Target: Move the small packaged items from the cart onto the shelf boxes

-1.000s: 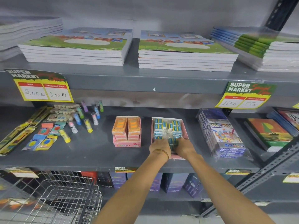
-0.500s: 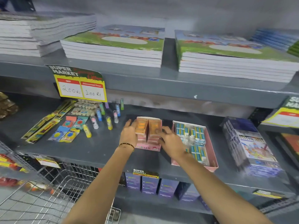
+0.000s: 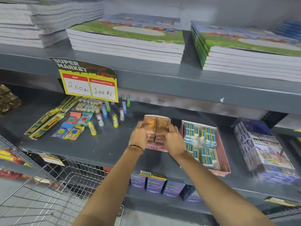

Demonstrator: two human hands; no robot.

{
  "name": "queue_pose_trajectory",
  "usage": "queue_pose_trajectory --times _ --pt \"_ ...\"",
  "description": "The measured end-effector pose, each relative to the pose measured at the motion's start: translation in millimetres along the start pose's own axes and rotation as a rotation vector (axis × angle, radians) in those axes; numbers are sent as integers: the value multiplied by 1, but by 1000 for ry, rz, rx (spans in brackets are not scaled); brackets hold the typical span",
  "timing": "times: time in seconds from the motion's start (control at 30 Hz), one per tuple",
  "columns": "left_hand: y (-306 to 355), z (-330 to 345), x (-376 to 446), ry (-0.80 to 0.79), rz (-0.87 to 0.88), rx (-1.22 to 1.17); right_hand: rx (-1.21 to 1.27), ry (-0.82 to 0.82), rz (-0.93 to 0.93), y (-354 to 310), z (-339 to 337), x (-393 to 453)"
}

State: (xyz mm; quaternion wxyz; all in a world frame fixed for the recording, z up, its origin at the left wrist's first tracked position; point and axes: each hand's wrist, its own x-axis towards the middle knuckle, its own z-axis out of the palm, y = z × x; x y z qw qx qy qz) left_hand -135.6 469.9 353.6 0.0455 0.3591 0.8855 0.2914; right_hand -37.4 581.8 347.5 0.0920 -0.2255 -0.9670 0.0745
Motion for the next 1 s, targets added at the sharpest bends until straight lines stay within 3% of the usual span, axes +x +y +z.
queue_pose_trajectory --times 0.07,0.17,0.7,1.0 --pt "-3 -1 1 -33 -60 -26 32 9 -17 1 0 -1" --pt "-6 -2 2 -78 1 51 53 3 -58 5 0 -2" --pt "8 -2 -1 -88 -10 241 -78 8 -61 -2 -2 -1" --pt "22 -10 -33 35 72 323 -103 95 -74 -12 -25 -25"
